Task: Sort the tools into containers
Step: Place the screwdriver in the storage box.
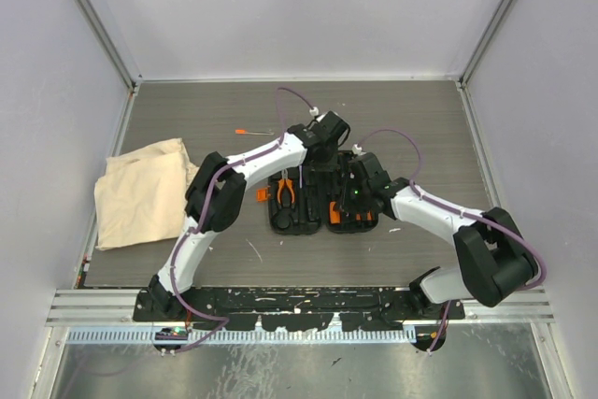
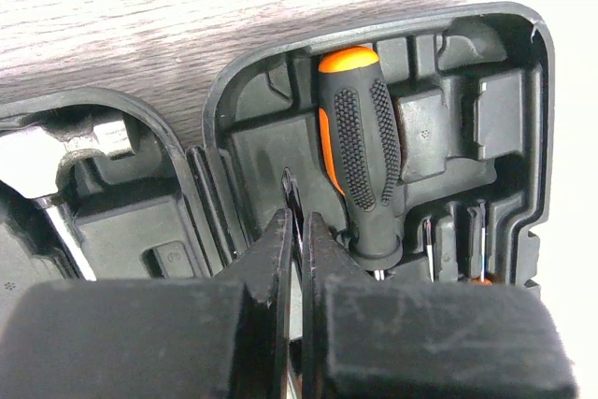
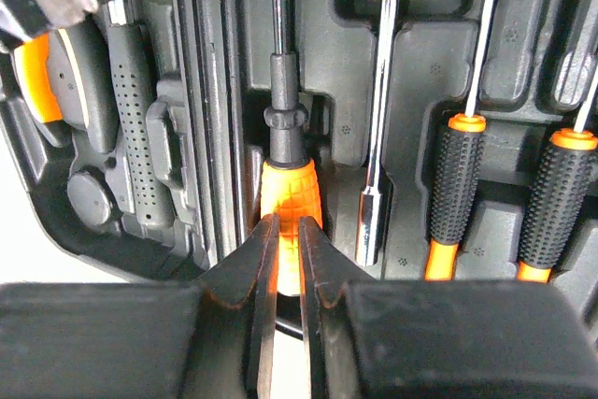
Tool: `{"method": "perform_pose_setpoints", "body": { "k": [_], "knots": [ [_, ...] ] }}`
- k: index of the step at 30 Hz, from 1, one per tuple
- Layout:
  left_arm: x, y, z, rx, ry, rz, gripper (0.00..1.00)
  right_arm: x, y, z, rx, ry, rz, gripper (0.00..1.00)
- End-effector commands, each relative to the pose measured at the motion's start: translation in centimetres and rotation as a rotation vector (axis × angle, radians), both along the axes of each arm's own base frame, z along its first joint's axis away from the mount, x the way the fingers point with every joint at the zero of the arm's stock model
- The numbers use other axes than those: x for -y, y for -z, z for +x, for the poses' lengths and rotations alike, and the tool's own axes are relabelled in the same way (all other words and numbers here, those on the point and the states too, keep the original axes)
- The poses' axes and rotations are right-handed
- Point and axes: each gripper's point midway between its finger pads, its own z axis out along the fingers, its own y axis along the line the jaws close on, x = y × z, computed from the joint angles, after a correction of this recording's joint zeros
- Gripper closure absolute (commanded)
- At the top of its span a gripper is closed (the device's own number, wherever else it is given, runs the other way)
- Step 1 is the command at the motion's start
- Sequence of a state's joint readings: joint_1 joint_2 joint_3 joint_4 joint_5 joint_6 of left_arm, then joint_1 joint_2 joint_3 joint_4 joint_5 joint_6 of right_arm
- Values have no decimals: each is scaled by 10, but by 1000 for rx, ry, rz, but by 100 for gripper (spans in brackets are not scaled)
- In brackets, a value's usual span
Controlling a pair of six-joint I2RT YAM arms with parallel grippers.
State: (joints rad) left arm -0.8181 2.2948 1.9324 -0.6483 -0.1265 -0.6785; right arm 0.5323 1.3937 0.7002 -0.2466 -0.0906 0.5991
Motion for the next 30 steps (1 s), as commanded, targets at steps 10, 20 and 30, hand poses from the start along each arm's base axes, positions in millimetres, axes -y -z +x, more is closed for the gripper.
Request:
{"method": "perform_pose_setpoints", "body": {
  "k": [10,20,30],
  "knots": [
    [-67,114,-56,-238,-13,328,100,29,41,-35,-142,22,-132,82],
    [-55,67,-44,-138,17,246,100,22,6,-18,-58,20,-105,79],
    [-41,45,-43,-104,64,181,100,23,19,-29,-110,-20,-116,77]
  ]
}}
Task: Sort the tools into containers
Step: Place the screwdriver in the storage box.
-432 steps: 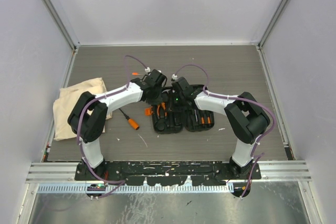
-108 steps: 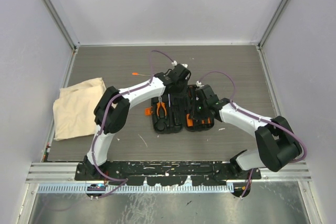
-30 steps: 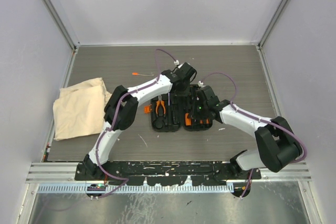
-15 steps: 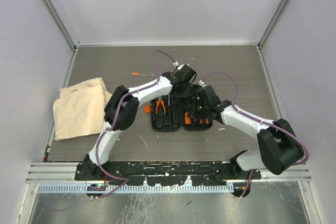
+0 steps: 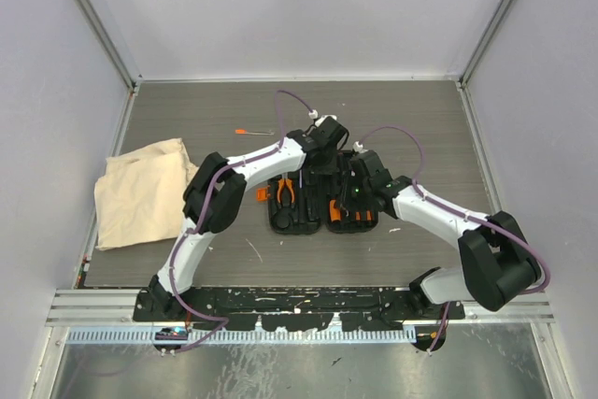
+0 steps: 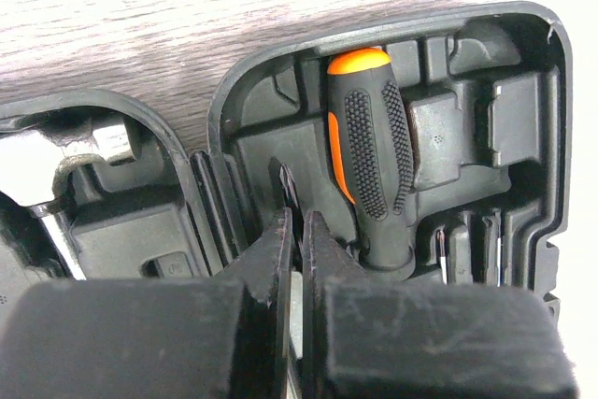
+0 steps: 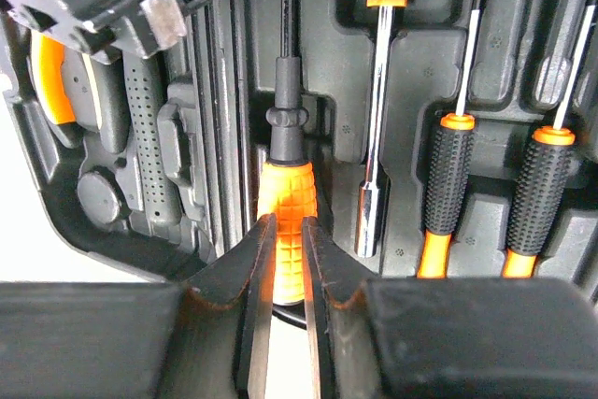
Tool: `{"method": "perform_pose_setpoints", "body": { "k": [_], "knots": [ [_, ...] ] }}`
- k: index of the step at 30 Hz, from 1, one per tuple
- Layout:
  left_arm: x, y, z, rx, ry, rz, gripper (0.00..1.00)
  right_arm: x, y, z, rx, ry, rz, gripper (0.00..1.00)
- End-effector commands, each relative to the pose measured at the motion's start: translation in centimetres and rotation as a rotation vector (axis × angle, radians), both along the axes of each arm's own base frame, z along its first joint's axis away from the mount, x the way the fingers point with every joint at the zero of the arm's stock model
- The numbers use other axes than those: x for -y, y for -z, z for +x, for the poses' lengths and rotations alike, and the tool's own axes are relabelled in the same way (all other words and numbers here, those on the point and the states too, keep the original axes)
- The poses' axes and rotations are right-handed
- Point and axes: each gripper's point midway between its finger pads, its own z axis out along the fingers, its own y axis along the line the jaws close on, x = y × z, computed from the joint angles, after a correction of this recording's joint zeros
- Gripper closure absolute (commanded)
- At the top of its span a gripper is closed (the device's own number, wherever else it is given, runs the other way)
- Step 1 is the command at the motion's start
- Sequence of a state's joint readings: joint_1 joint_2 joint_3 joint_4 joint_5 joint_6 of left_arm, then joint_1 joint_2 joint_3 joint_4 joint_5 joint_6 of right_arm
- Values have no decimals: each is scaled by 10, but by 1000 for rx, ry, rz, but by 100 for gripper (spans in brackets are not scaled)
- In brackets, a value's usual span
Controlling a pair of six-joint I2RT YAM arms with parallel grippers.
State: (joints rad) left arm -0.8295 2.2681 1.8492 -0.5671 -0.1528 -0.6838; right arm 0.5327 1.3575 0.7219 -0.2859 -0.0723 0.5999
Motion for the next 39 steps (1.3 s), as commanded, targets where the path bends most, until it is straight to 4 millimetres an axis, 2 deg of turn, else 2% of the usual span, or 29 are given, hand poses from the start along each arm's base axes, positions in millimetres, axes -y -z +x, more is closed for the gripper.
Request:
{"method": "perform_pose_setpoints", "body": {
  "k": [1,11,21,39],
  "knots": [
    [-39,36,-41,-131,74,178,100,21,33,-33,-143,-32,-113,77],
    [-34,22,-50,-114,103,157,100,24,39,-43,-175,-50,-122,77],
    [-37,42,-57,-145,105,186,100,27,44,-46,-185,-48,-132,76],
    [-60,79,-59,-244,70,385,100,44,68,-55,-254,25,-217,77]
  ]
}}
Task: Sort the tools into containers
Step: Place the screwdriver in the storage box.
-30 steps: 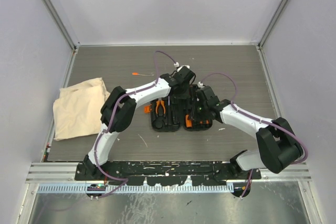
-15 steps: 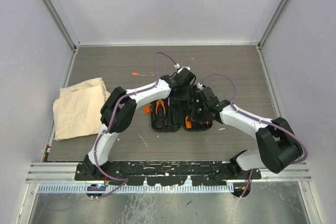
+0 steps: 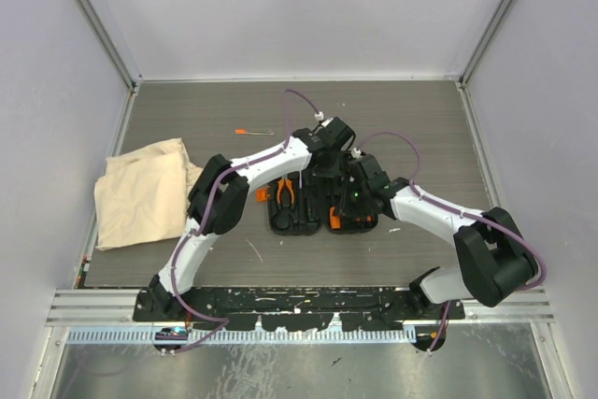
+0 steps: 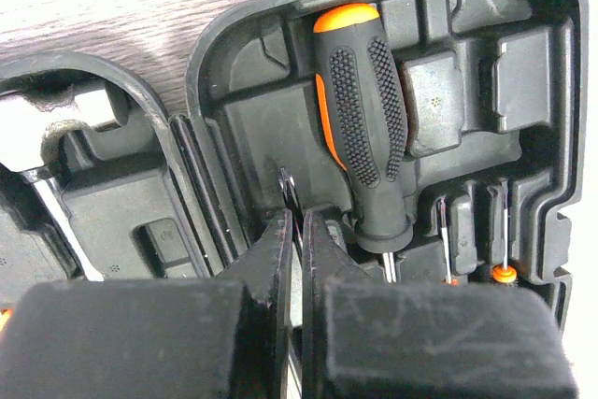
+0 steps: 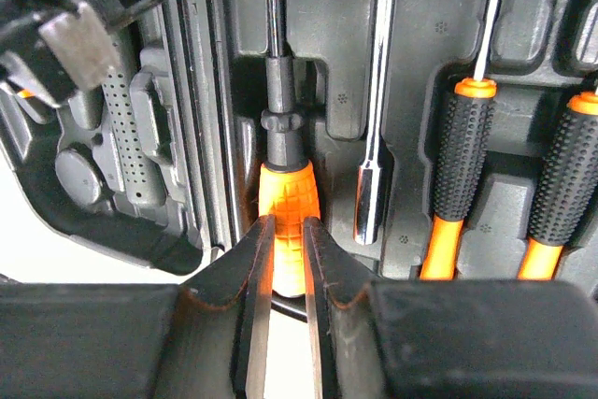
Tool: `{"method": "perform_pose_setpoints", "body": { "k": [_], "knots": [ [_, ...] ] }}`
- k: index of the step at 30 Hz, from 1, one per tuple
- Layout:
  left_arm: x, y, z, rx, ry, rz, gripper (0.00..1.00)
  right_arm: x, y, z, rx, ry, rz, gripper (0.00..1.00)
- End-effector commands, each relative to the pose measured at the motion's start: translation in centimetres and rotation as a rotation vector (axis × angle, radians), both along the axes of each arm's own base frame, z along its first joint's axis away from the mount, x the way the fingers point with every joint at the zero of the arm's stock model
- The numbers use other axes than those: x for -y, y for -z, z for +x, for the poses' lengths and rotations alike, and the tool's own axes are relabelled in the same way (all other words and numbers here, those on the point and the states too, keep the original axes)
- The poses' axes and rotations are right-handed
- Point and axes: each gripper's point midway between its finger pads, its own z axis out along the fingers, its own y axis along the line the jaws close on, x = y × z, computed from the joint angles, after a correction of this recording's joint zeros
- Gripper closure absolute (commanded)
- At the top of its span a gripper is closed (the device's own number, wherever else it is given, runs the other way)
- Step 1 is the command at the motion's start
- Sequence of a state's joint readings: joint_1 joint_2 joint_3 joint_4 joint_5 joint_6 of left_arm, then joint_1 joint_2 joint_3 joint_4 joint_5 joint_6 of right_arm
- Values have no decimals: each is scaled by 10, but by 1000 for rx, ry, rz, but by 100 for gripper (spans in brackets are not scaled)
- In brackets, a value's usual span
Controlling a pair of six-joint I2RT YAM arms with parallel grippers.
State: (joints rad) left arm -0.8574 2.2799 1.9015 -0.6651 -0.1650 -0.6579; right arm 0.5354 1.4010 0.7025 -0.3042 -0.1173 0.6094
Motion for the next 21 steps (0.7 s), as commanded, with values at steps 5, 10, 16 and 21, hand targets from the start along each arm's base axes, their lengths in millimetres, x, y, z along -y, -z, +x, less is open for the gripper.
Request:
{"method": "perform_pose_setpoints", "body": {
  "k": [5,10,16,21],
  "knots": [
    [-67,93,-47,-253,14,380,100,46,54,-40,-171,37,-225,78],
    [-66,107,-52,-291,11,388,100,46,57,-42,-178,34,-222,78],
    [-66,127,-62,-350,-1,385,100,45,57,-43,-182,30,-219,78],
    [-59,141,-72,-417,-33,254,100,45,57,-45,-182,23,-211,78]
  ]
}}
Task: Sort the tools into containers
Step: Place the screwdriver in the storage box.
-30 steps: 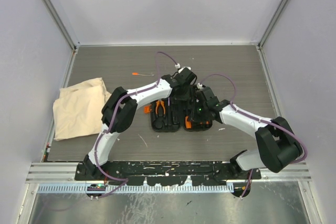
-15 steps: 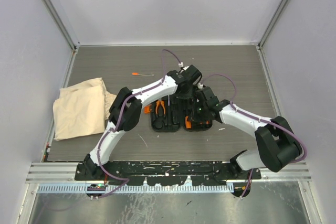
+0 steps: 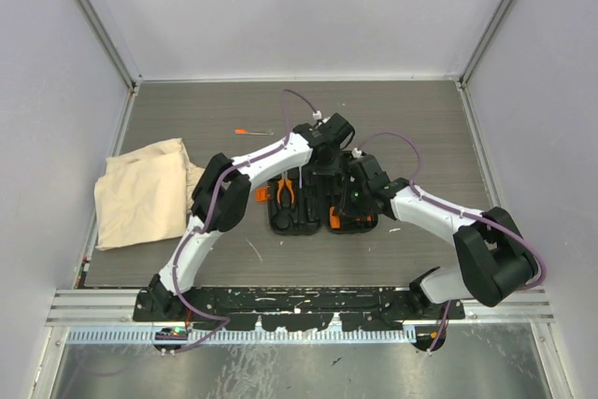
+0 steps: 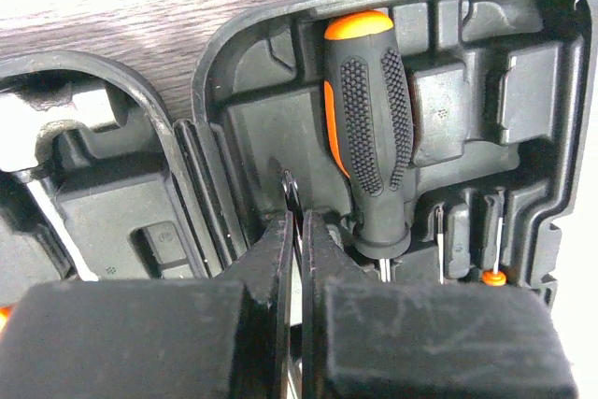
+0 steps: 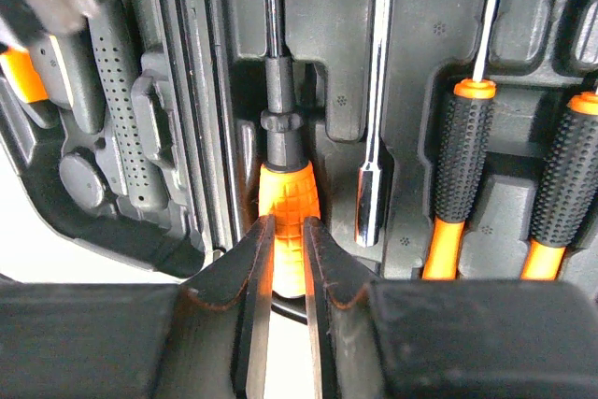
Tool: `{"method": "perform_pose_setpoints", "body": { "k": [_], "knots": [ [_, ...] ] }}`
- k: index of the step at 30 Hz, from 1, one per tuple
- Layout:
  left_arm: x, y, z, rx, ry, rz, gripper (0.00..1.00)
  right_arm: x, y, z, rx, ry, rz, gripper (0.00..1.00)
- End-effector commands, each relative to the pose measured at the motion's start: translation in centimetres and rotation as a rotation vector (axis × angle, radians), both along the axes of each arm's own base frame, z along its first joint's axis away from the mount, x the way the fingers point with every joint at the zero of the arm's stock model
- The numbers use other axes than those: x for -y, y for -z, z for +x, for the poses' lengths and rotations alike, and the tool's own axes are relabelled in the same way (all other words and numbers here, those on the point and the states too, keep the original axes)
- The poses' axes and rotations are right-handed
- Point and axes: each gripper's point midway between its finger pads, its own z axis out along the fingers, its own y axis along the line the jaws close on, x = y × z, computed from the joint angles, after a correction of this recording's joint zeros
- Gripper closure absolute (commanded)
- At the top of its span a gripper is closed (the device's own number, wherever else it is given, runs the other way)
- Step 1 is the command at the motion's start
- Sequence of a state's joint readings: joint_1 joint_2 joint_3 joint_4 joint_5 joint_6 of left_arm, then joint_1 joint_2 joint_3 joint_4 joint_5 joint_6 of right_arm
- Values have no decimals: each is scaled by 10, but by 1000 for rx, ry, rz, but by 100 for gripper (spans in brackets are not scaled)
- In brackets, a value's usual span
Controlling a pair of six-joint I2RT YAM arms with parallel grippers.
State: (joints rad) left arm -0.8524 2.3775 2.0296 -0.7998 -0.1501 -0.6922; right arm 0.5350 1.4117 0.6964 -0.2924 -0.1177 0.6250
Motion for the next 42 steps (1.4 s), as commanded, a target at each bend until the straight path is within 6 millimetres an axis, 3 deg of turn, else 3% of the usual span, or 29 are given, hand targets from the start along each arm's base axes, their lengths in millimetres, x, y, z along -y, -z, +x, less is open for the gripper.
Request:
{"method": "perform_pose_setpoints", "body": {
  "k": [1,10,14,24,30,38,42],
  "knots": [
    [-57,123,-71,-350,-14,182,100,45,54,-45,-174,9,-211,78],
    [-59,137,-72,-378,-50,142,100,44,55,-47,-181,2,-207,78],
    [-62,133,-70,-362,-59,141,100,45,55,-47,-176,5,-209,78],
    [-53,56,-24,-126,5,122,100,43,52,-43,-162,-1,-206,78],
    [-33,7,-5,-22,51,29,100,43,52,-43,-162,-1,-205,78],
    [-14,-43,6,53,97,-64,68,43,53,-42,-161,2,-207,78],
    [-11,-59,7,77,101,-96,64,42,53,-42,-161,1,-205,78]
  ]
}}
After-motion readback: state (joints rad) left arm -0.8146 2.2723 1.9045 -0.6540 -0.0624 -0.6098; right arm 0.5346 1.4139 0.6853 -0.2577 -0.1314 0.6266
